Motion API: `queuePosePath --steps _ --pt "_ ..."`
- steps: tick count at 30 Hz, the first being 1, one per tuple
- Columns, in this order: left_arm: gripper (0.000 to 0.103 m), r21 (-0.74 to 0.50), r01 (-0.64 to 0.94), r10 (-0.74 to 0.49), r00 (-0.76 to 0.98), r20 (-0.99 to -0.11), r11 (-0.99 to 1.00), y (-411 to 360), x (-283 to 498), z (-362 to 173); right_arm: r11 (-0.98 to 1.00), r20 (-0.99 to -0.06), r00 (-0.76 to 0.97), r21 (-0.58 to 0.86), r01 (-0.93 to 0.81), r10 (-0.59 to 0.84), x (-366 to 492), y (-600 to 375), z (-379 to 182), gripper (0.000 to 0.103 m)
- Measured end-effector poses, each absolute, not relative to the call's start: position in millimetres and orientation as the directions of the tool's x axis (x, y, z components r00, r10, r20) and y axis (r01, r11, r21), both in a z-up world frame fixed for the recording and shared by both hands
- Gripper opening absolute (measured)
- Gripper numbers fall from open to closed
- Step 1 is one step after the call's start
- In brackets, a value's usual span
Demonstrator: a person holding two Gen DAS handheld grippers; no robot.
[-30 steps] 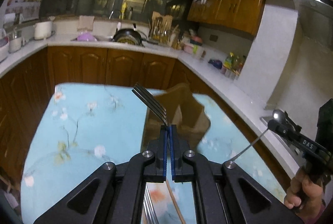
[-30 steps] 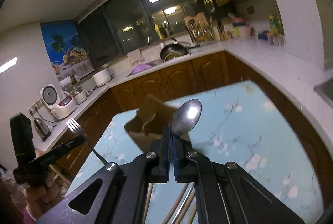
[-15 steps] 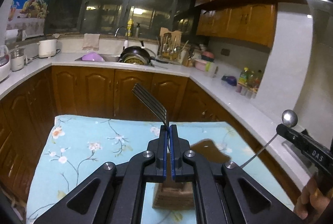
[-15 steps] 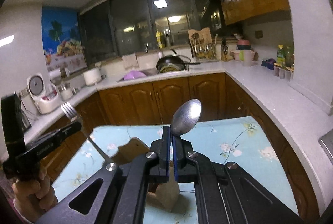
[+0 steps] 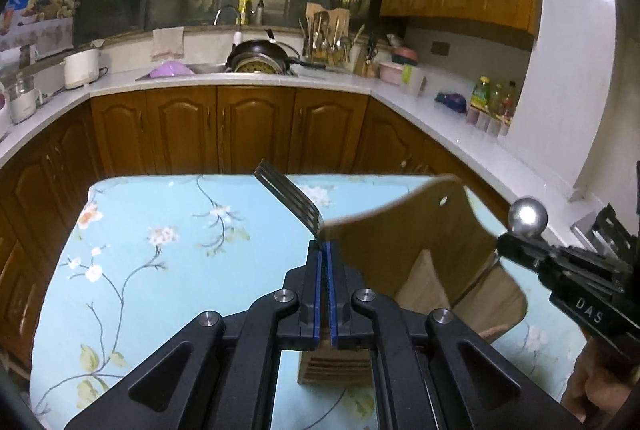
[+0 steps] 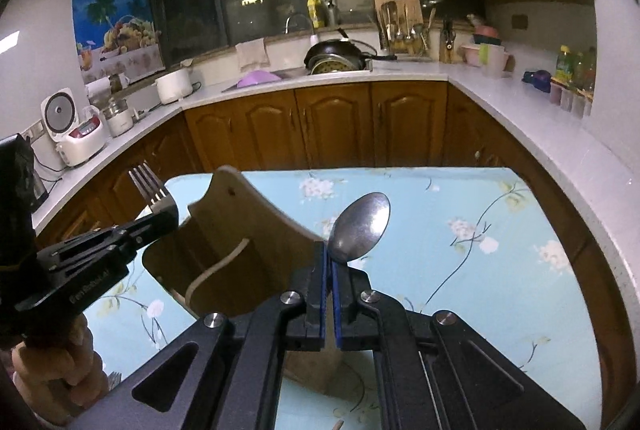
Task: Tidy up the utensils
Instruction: 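Carry the spoon and fork over the wooden holder and open both tools, then move both tools back down toward the remaining utensils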
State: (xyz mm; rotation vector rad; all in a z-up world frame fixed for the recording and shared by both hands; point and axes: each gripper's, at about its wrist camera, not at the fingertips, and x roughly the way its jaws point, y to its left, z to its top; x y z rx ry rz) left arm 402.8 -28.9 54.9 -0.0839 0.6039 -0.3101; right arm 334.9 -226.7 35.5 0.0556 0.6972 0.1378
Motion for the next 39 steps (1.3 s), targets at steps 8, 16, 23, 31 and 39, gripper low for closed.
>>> queuePosePath --steps 8,16,23,31,39 --pt "0.002 -0.174 0.258 -0.312 0.783 -0.538 0.950 -24 397 67 0.988 -0.637 0.756 0.115 -0.106 0.155 336 -228 39 0.002" --pt "0.024 -0.172 0.241 -0.296 0.789 -0.539 0.955 -21 384 65 0.981 -0.633 0.753 0.173 -0.088 0.179 337 -239 41 0.008" --pt "0.053 -0.177 0.216 -0.278 0.806 -0.523 0.960 -9 363 67 0.969 -0.620 0.757 0.238 -0.069 0.206 321 -253 48 0.041" --pt "0.073 -0.218 0.141 -0.240 0.808 -0.539 0.966 28 307 62 0.947 -0.581 0.784 0.320 -0.029 0.220 266 -271 51 0.084" --pt "0.082 -0.261 0.086 -0.225 0.789 -0.571 0.962 57 236 57 0.940 -0.563 0.803 0.340 0.007 0.198 204 -274 46 0.096"
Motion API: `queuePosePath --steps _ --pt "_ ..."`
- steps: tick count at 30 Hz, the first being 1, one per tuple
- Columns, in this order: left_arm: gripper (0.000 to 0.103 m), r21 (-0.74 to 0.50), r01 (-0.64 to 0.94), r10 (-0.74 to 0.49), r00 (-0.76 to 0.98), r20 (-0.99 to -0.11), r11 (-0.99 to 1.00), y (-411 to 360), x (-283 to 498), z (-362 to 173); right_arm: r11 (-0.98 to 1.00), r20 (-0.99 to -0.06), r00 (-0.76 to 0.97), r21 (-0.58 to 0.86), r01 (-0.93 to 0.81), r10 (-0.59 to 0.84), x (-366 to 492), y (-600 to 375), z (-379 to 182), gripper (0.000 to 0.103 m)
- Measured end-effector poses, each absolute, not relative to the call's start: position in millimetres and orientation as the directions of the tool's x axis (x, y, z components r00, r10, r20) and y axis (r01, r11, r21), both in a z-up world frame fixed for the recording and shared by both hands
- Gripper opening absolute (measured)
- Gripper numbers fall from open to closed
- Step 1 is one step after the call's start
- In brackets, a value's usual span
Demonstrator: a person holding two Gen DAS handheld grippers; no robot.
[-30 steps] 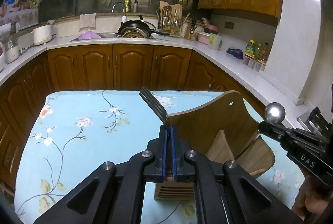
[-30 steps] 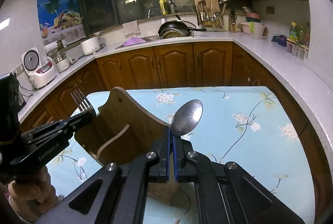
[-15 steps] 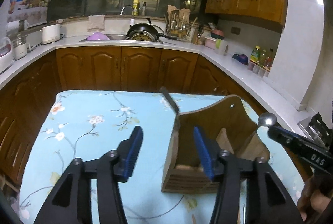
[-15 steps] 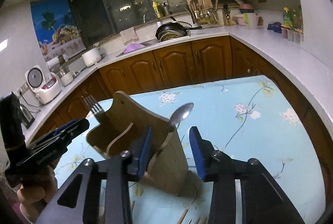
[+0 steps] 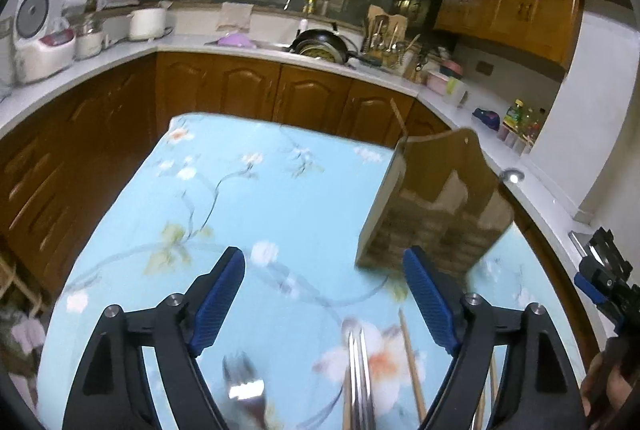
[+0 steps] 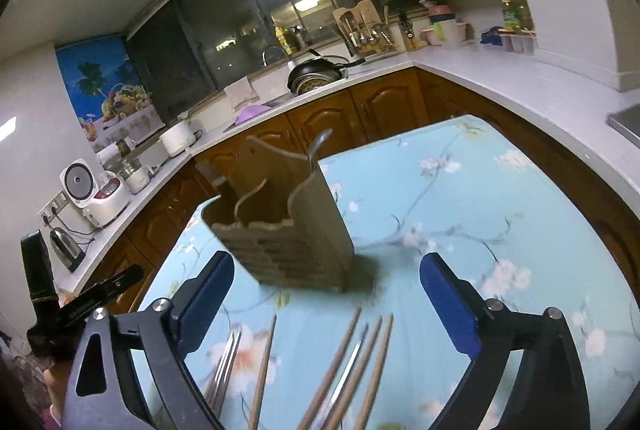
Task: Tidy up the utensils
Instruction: 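Move both tools back down toward the remaining utensils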
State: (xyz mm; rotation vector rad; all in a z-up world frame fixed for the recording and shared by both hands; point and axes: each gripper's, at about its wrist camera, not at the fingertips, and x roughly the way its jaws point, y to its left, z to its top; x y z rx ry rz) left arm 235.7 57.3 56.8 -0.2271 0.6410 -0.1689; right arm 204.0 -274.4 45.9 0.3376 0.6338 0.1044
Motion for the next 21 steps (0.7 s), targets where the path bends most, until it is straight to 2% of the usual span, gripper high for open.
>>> queuePosePath --steps 10,21 --pt "0.082 -0.271 0.052 -0.220 0.738 -0.638 0.961 81 158 40 0.953 -0.578 0.801 0.303 0.031 0.158 141 -262 24 0.096" --pt "0.082 -0.219 0.078 -0.211 0.695 -0.687 0.973 72 124 33 0.959 -0.615 0.774 0.280 0.036 0.150 114 -253 3 0.096"
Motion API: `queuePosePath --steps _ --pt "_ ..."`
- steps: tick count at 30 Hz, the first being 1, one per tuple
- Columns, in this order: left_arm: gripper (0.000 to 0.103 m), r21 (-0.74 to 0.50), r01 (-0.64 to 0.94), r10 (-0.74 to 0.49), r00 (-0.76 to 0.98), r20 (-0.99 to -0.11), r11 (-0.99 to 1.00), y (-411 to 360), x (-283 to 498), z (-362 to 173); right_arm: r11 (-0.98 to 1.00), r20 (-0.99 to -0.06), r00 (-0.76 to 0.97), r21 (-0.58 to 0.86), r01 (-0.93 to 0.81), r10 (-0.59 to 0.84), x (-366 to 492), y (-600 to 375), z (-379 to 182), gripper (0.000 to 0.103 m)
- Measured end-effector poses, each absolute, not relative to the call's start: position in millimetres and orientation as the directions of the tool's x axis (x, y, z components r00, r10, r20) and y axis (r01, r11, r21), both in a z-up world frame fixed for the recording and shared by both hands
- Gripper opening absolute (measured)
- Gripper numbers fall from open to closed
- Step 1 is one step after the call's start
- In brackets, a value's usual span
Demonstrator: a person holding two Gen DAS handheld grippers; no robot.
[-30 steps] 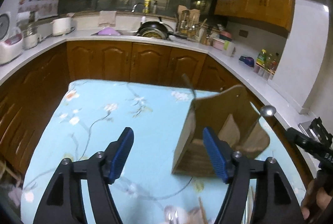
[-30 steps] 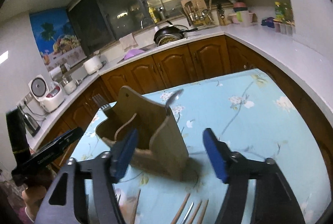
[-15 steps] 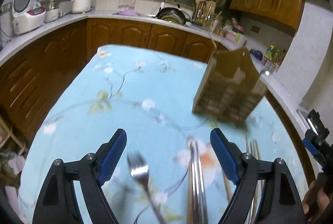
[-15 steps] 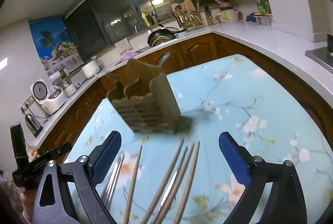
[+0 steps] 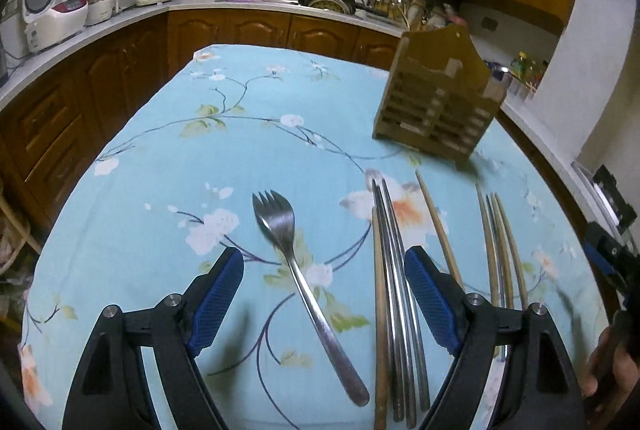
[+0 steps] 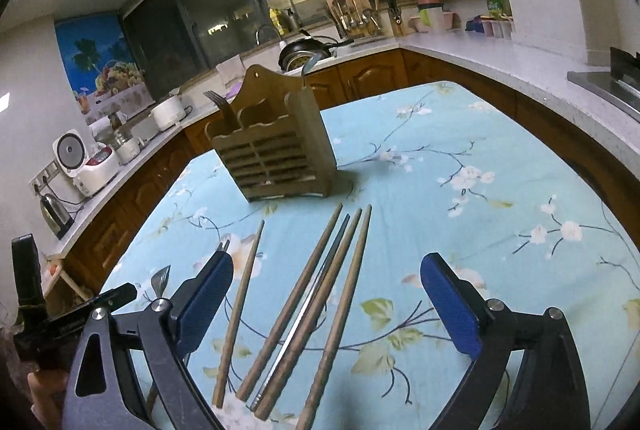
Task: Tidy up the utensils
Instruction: 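Move both tools back down toward the remaining utensils, then grasp a wooden chopstick with the right tool while the left tool grasps another chopstick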
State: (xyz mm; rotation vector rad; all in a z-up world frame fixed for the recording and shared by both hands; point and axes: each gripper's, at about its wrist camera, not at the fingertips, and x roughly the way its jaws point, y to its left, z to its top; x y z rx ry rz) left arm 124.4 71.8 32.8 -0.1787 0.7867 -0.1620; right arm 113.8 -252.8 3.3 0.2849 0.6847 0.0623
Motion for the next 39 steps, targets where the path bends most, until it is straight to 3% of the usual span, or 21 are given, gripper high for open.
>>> queuePosePath --steps 12,15,17,24,30,39 --pt "0.080 -0.165 0.109 -0.196 0.649 -0.736 0.980 61 137 36 0.960 -0.617 0.769 0.280 0.019 0.165 116 -246 2 0.095" --pt "0.074 -0.139 0.128 -0.189 0.625 -0.757 0.982 54 146 35 0.958 -0.620 0.765 0.285 0.012 0.175 121 -244 1 0.094" --pt "0.065 -0.131 0.144 -0.192 0.609 -0.770 0.981 49 155 34 0.958 -0.623 0.761 0.286 0.007 0.180 125 -243 0 0.090" --pt "0.057 -0.092 0.181 -0.182 0.575 -0.798 0.979 31 185 29 0.954 -0.650 0.733 0.300 0.006 0.199 144 -240 -6 0.069" --pt "0.040 -0.068 0.210 -0.171 0.521 -0.836 0.975 16 206 11 0.951 -0.673 0.707 0.310 0.003 0.217 158 -237 -15 0.056" --pt "0.037 -0.100 0.224 -0.204 0.515 -0.833 0.970 22 225 2 0.951 -0.721 0.646 0.307 -0.023 0.249 188 -224 -33 0.034"
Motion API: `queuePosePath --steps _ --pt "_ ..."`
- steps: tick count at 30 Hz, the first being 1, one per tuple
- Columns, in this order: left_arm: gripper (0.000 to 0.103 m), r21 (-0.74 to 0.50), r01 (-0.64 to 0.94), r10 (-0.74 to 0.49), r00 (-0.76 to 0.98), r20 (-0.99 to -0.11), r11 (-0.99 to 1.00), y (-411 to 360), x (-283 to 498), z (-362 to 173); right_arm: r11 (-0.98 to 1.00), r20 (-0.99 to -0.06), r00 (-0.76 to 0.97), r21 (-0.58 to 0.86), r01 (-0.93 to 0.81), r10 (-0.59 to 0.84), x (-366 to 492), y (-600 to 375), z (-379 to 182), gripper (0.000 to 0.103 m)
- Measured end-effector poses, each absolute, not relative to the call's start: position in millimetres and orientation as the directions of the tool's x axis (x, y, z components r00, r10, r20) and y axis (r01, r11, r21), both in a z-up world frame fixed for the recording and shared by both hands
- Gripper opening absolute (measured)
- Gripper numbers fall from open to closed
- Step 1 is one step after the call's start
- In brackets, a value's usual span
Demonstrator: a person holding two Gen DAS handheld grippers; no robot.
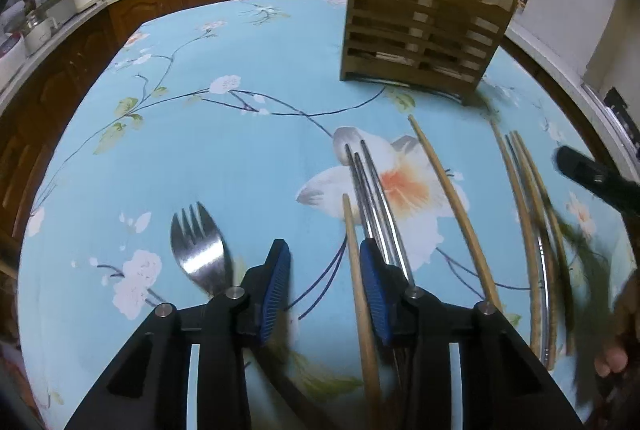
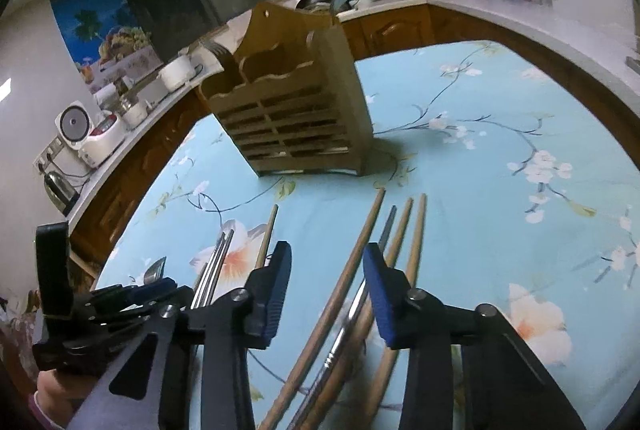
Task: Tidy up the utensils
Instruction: 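Grasp a wooden chopstick with the right tool while the left tool grasps another chopstick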
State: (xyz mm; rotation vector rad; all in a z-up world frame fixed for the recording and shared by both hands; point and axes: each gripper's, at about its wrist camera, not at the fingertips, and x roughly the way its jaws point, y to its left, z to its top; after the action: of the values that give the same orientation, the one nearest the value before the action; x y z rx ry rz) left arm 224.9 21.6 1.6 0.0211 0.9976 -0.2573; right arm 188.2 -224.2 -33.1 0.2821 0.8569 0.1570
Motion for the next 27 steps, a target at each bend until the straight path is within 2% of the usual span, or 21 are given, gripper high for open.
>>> queuePosePath --steps 5,9,14,17,22,27 --pt "0.036 -0.015 0.255 -0.152 0.529 -0.835 0.967 8 227 0 0.958 -0.757 0.613 0.285 -0.001 0.226 210 -223 -48 0.023" --pt "0.033 -0.032 0.259 -0.168 0.521 -0.837 0.965 8 234 -1 0.963 -0.788 0.580 0.269 0.026 0.205 229 -228 -60 0.019" --pt "0.017 -0.028 0.274 -0.173 0.520 -0.836 0.961 3 239 -2 0.966 -0.815 0.546 0.254 0.036 0.194 251 -227 -71 0.017" --pt "0.006 -0.030 0.290 -0.184 0.519 -0.834 0.956 -1 241 -2 0.981 -0.835 0.530 0.194 0.028 0.150 263 -220 -71 0.014" --pt "0.004 -0.038 0.294 -0.195 0.528 -0.827 0.955 -1 239 -3 0.997 -0.852 0.517 0.074 -0.029 0.078 269 -205 -71 0.009" --pt "0.003 -0.138 0.273 -0.267 0.519 -0.812 0.952 17 234 5 0.983 -0.820 0.546 0.179 -0.036 0.170 253 -211 -58 0.007"
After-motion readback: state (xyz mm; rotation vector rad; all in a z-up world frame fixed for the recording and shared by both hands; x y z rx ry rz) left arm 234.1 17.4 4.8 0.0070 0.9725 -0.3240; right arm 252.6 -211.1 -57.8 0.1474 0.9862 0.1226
